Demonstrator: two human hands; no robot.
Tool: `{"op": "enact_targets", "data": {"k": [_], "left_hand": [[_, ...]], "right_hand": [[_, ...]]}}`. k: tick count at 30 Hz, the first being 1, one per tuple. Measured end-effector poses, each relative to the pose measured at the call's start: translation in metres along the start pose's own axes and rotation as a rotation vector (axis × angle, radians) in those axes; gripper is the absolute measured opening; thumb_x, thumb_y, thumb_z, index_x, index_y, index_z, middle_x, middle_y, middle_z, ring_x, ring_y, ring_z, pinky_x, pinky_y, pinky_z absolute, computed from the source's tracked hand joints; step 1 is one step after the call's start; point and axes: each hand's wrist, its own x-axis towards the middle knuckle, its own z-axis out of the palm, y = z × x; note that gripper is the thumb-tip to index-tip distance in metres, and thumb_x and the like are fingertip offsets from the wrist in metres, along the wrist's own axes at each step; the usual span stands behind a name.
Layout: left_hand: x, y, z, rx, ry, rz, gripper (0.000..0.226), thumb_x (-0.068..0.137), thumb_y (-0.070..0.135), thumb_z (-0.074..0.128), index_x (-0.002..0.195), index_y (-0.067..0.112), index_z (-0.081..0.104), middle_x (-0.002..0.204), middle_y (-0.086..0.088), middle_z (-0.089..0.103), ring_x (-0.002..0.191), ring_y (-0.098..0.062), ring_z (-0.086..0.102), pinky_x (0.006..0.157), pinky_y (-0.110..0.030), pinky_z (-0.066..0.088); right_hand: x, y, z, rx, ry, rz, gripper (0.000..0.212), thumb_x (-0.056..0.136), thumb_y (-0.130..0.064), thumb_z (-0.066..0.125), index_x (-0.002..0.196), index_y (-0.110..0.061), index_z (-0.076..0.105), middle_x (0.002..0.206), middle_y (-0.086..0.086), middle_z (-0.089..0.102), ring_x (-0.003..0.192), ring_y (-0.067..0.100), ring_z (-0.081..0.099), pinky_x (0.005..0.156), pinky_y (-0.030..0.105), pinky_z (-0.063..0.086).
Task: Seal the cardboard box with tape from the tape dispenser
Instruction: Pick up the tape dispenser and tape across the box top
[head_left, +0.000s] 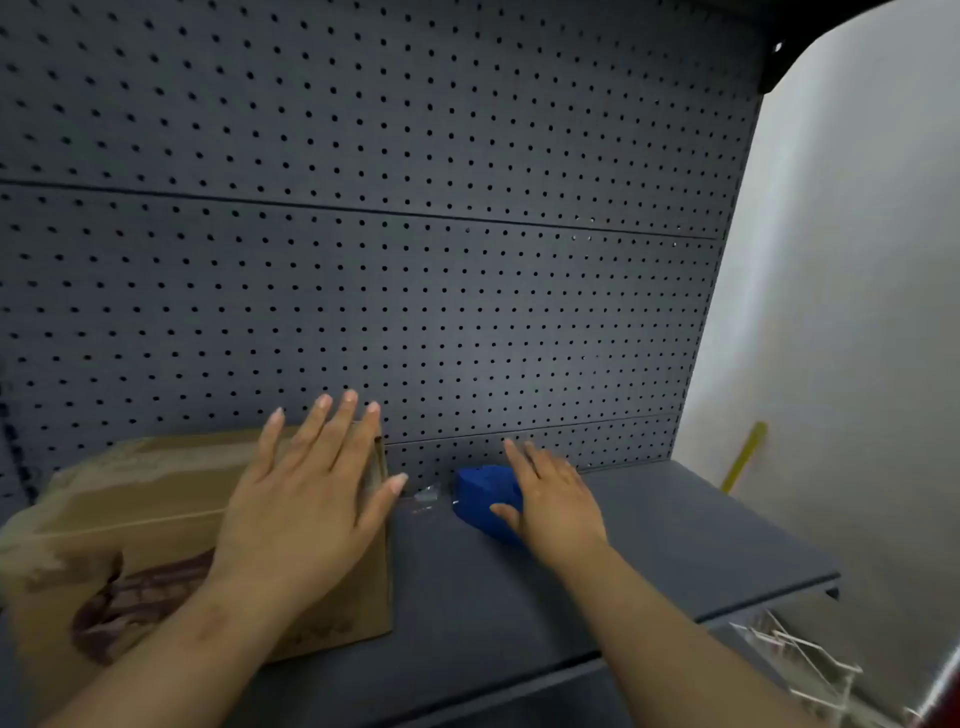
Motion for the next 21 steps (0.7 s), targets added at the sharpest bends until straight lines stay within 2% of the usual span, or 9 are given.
{"op": "enact_targets", "data": {"k": [2,5,11,17,21], "left_hand": [[0.002,0.004,-0.003,-0.003,-0.007,-0.015,0.068,0.090,0.056,0.021,0.137,0.011,0.041,0.141,-0.011,0.046,0.131,-0.022,0.037,0.111,-0.036,-0.003],[0.000,0.007,0.002,0.033,0.000,-0.049,0.068,0.090,0.056,0.021,0.137,0.011,0.040,0.141,-0.010,0.045,0.132,-0.019,0.032,0.111,-0.036,-0.004],[-0.001,0.009,0.000,0.090,0.000,-0.113,0.068,0.090,0.057,0.021,0.139,0.013,0.038,0.143,-0.008,0.043,0.133,-0.016,0.027,0.111,-0.036,-0.003],[-0.004,0.006,-0.006,0.089,0.005,-0.142,0.068,0.091,0.056,0.016,0.140,0.014,0.037,0.143,-0.008,0.043,0.133,-0.017,0.029,0.111,-0.035,-0.003],[-0.005,0.000,-0.006,0.092,0.020,-0.131,0.067,0.091,0.056,0.017,0.140,0.014,0.036,0.143,-0.008,0.043,0.133,-0.018,0.029,0.111,-0.034,-0.004]], "right_hand": [[0.005,0.004,0.009,0.020,-0.050,0.030,0.074,0.090,-0.050,0.043,0.145,-0.025,-0.001,0.156,0.006,0.014,0.141,0.026,0.016,0.117,0.039,0.015],[0.012,0.007,0.023,0.003,-0.118,0.062,0.078,0.088,-0.052,0.045,0.145,-0.025,-0.001,0.151,0.011,0.025,0.137,0.029,0.026,0.113,0.041,0.025],[0.019,0.014,0.041,-0.064,-0.167,0.081,0.081,0.087,-0.049,0.049,0.146,-0.021,0.001,0.127,0.013,0.051,0.114,0.030,0.049,0.100,0.039,0.038],[0.021,0.017,0.053,-0.079,-0.128,0.022,0.068,0.092,-0.031,0.049,0.146,-0.020,0.009,0.122,0.010,0.054,0.105,0.026,0.054,0.089,0.038,0.043],[0.024,0.022,0.053,0.001,-0.112,0.008,0.061,0.092,-0.025,0.049,0.144,-0.023,0.018,0.126,0.008,0.051,0.108,0.024,0.054,0.094,0.039,0.043]]}}
